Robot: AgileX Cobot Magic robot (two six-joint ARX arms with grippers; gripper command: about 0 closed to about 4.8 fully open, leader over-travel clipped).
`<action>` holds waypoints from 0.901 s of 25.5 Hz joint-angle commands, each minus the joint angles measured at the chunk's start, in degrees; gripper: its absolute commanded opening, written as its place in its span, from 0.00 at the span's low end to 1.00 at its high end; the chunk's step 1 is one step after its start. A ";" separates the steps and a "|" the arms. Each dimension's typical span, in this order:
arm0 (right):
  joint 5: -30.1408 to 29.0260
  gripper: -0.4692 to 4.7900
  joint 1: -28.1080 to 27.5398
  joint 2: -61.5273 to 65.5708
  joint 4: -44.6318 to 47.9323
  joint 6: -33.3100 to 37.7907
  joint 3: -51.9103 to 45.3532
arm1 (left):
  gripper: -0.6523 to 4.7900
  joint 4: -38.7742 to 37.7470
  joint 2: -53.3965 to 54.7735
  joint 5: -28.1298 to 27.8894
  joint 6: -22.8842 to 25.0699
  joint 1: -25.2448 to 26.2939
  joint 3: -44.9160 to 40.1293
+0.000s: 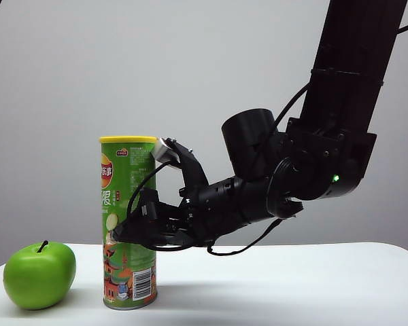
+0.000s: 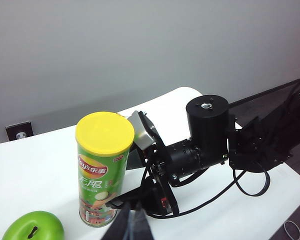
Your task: Pick up the green bucket of chips from the desk, place it near the apple, and finally stand it up.
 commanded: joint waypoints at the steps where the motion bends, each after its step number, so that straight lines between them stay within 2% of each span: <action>1: -0.94 1.00 -0.63 -0.74 -1.79 -1.14 0.07 | 0.11 0.09 0.02 0.24 -0.09 0.00 0.11; 8: -2.29 1.00 -4.50 -7.41 -19.23 -7.30 0.04 | 0.11 -0.28 0.02 0.22 1.40 0.00 0.11; 13: -6.29 1.00 -4.55 -8.22 -35.08 -7.63 0.04 | 0.11 -0.33 0.02 0.20 1.42 0.00 0.11; 18: -1.86 1.00 -4.61 -17.68 -49.55 -16.13 0.04 | 0.11 -3.39 0.00 -1.75 2.51 0.00 0.13; 21: -0.31 1.00 -4.74 -25.94 -51.54 -16.20 0.04 | 0.11 -5.64 -0.31 -1.77 2.93 0.00 0.13; 23: 3.45 1.00 -4.79 -32.17 -53.27 -15.93 0.04 | 0.11 -7.72 -1.33 -1.95 3.28 0.00 0.13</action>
